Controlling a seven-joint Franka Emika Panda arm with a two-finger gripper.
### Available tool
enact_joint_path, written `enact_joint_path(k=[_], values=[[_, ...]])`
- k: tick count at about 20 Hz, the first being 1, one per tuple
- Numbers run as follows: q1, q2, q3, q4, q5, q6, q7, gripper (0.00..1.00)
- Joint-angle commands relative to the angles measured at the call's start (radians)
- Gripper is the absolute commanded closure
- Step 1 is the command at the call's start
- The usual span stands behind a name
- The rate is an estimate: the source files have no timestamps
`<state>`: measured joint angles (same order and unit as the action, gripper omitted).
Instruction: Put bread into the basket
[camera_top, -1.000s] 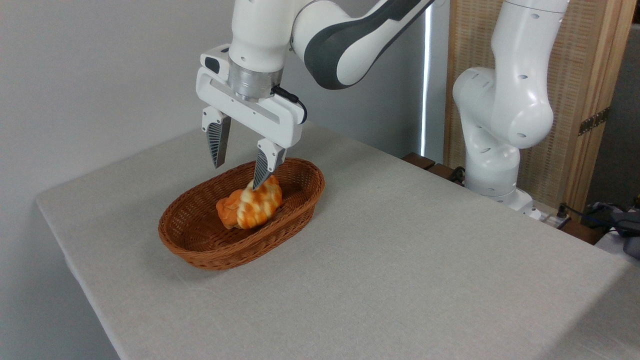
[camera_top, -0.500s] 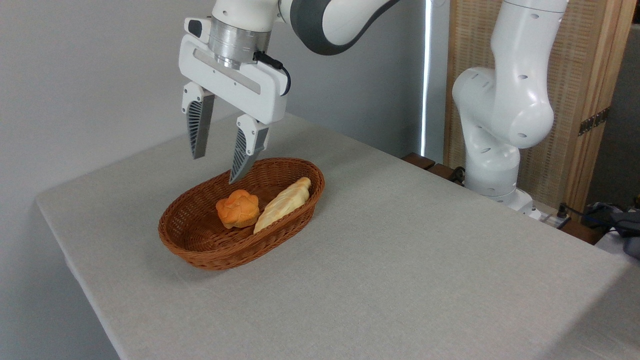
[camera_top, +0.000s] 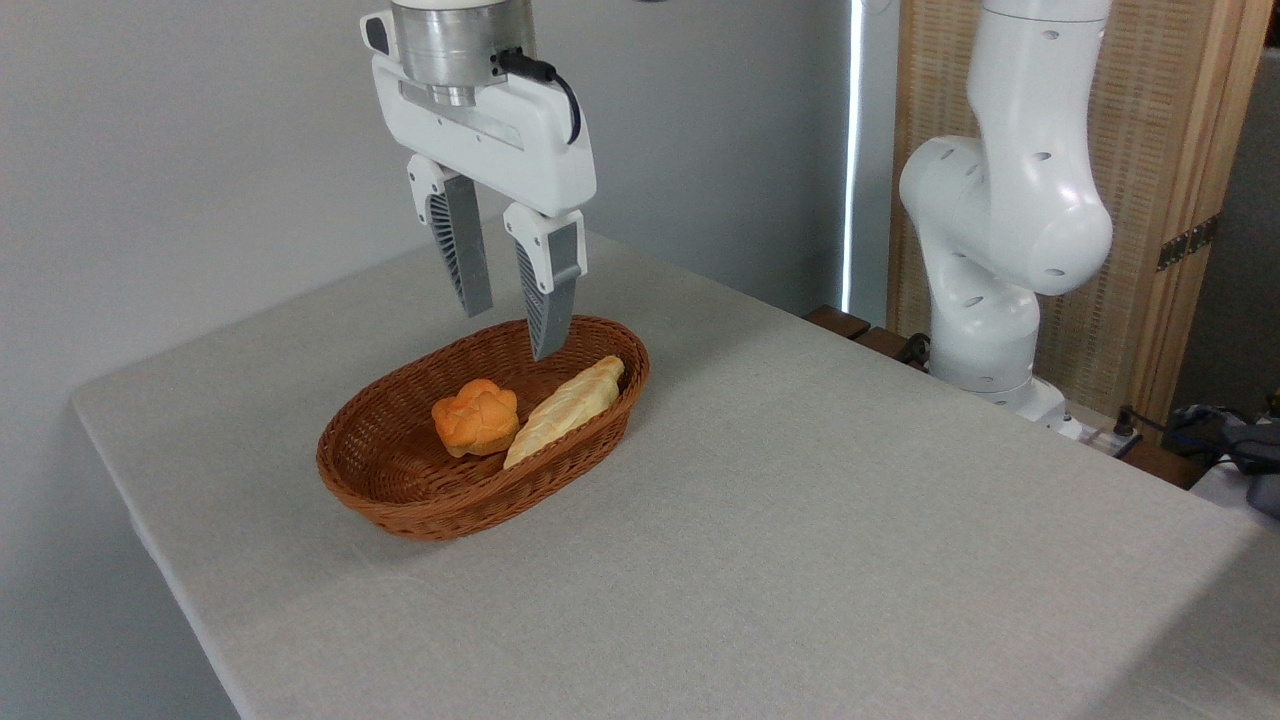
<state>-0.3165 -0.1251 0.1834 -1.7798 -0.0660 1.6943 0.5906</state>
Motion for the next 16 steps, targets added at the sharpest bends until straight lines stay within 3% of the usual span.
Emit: enact_joint_path(k=[1, 4, 7, 9, 12, 16], values=[[0.06, 0.073, 0.001, 0.144, 0.017, -0.145, 0.084, 0.0], [0.082, 0.107, -0.021, 0.198, 0.11, -0.176, 0.08, 0.0], [0.187, 0.134, -0.168, 0.227, 0.118, -0.176, 0.032, 0.0], [0.191, 0.143, -0.203, 0.227, 0.126, -0.176, -0.058, 0.0], [0.189, 0.14, -0.246, 0.226, 0.138, -0.168, -0.068, 0.0], [0.188, 0.134, -0.24, 0.214, 0.147, -0.162, -0.072, 0.0]])
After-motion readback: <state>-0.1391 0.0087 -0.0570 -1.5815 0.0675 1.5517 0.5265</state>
